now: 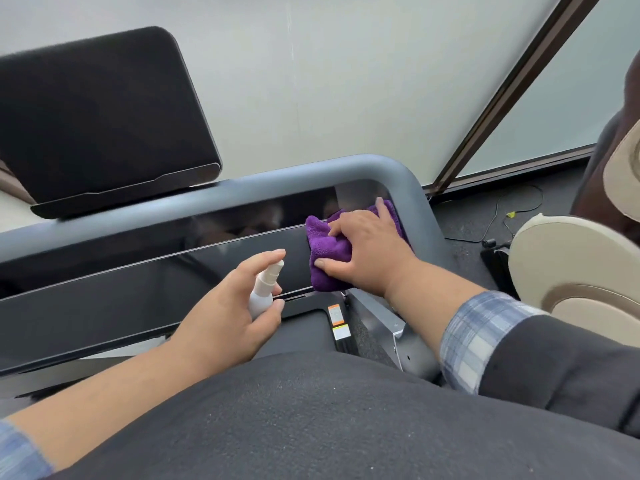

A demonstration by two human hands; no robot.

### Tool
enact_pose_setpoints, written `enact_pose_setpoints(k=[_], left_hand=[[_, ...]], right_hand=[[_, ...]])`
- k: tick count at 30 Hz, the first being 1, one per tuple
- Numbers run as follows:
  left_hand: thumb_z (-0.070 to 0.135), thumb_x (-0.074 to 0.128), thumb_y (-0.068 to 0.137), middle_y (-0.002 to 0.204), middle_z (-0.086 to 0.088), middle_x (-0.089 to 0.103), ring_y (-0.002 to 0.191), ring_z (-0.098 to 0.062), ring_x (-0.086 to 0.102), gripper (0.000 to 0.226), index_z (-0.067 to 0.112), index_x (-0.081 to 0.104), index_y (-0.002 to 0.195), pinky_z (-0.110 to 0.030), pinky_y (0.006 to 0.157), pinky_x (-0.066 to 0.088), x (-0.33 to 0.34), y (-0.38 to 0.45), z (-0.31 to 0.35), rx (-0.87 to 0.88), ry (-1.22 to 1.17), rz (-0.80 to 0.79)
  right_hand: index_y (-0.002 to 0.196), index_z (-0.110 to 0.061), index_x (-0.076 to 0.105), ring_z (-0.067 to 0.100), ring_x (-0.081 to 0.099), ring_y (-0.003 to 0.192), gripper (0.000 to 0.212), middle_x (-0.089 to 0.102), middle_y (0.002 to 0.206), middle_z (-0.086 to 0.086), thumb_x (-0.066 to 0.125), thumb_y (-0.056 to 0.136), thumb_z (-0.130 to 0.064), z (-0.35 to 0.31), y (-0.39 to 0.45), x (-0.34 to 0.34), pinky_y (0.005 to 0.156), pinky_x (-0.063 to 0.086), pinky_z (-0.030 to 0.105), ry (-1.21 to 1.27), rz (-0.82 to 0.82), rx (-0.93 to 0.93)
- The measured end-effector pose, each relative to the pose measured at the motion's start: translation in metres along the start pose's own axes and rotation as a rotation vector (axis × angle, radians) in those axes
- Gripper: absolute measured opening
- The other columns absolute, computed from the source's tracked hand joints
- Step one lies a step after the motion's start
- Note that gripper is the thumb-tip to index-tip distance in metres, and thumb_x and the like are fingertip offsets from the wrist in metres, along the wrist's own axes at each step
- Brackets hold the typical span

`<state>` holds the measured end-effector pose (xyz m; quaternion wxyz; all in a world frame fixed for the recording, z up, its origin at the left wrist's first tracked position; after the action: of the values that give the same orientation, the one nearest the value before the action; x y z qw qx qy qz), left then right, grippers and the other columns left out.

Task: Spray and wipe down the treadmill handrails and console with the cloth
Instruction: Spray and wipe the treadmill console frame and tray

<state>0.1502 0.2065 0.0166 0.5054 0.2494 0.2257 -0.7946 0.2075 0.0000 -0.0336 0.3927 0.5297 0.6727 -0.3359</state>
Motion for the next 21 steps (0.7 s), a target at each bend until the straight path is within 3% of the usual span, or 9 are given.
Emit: enact_pose_setpoints(k=[4, 6, 8, 11, 13, 17, 21], left_hand=[[0.012, 0.070, 0.085, 0.097, 0.015, 0.062, 0.064, -0.001, 0.058, 0.081, 0.074, 0.033, 0.119, -0.021, 0.067, 0.049, -0.005, -0.001, 0.002, 0.008, -0.006, 0.013], [0.011, 0.071, 0.084, 0.095, 0.016, 0.061, 0.063, -0.007, 0.058, 0.082, 0.075, 0.032, 0.119, -0.019, 0.065, 0.049, -0.007, -0.001, 0.002, 0.004, -0.008, 0.024], [0.011, 0.070, 0.084, 0.098, 0.020, 0.059, 0.064, -0.010, 0.058, 0.081, 0.073, 0.032, 0.120, -0.021, 0.066, 0.050, -0.007, -0.002, 0.000, -0.005, -0.008, 0.026], [0.011, 0.070, 0.085, 0.099, 0.020, 0.058, 0.065, -0.010, 0.058, 0.080, 0.071, 0.033, 0.122, -0.025, 0.067, 0.049, -0.006, -0.003, 0.000, -0.005, -0.015, 0.037], [0.011, 0.070, 0.085, 0.098, 0.020, 0.059, 0.063, -0.008, 0.057, 0.079, 0.070, 0.033, 0.122, -0.025, 0.067, 0.049, -0.005, -0.003, -0.001, -0.001, -0.024, 0.043], [0.010, 0.070, 0.084, 0.096, 0.016, 0.060, 0.062, -0.008, 0.058, 0.081, 0.071, 0.033, 0.122, -0.023, 0.067, 0.050, -0.005, -0.005, 0.000, 0.014, -0.018, 0.047], [0.008, 0.070, 0.084, 0.096, 0.012, 0.061, 0.065, -0.008, 0.059, 0.084, 0.072, 0.031, 0.122, -0.012, 0.065, 0.046, -0.007, -0.009, 0.000, 0.028, -0.003, 0.070]], right_hand=[[0.103, -0.037, 0.061, 0.009, 0.037, 0.135, 0.054, 0.060, 0.116, -0.019, 0.048, 0.072, -0.078, -0.006, -0.007, 0.001, 0.118, -0.013, 0.059, -0.071, 0.056, 0.065], [0.111, -0.037, 0.063, 0.016, 0.028, 0.144, 0.053, 0.056, 0.133, -0.013, 0.053, 0.075, -0.075, -0.009, -0.010, -0.001, 0.118, -0.011, 0.058, -0.097, 0.085, 0.051], [0.123, -0.036, 0.060, 0.025, 0.014, 0.150, 0.057, 0.037, 0.155, 0.000, 0.054, 0.079, -0.072, -0.014, -0.018, 0.001, 0.121, -0.008, 0.054, -0.096, 0.131, 0.056], [0.151, -0.031, 0.029, 0.027, -0.011, 0.153, 0.084, 0.002, 0.166, 0.008, 0.053, 0.083, -0.073, -0.009, -0.031, 0.015, 0.123, -0.009, 0.044, -0.054, 0.053, 0.187], [0.157, -0.026, 0.010, 0.028, -0.019, 0.151, 0.100, -0.009, 0.166, 0.009, 0.047, 0.082, -0.079, -0.003, -0.035, 0.019, 0.123, -0.009, 0.043, -0.076, 0.007, 0.277], [0.155, -0.026, 0.018, 0.034, -0.011, 0.152, 0.100, 0.005, 0.166, 0.009, 0.039, 0.077, -0.086, -0.001, -0.024, 0.022, 0.124, -0.003, 0.047, -0.140, -0.063, 0.254], [0.147, -0.027, 0.034, 0.031, -0.002, 0.152, 0.092, 0.023, 0.159, 0.005, 0.047, 0.075, -0.083, -0.003, -0.007, 0.015, 0.124, 0.002, 0.045, -0.108, -0.074, 0.166]])
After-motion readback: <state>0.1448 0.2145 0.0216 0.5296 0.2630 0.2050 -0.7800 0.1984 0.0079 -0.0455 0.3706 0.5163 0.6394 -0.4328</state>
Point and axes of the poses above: each hand's wrist, its own y-axis towards the middle knuckle, its own x-axis out of the palm, z = x × y, the point moved 7 cm from there along y, towards the middle knuckle
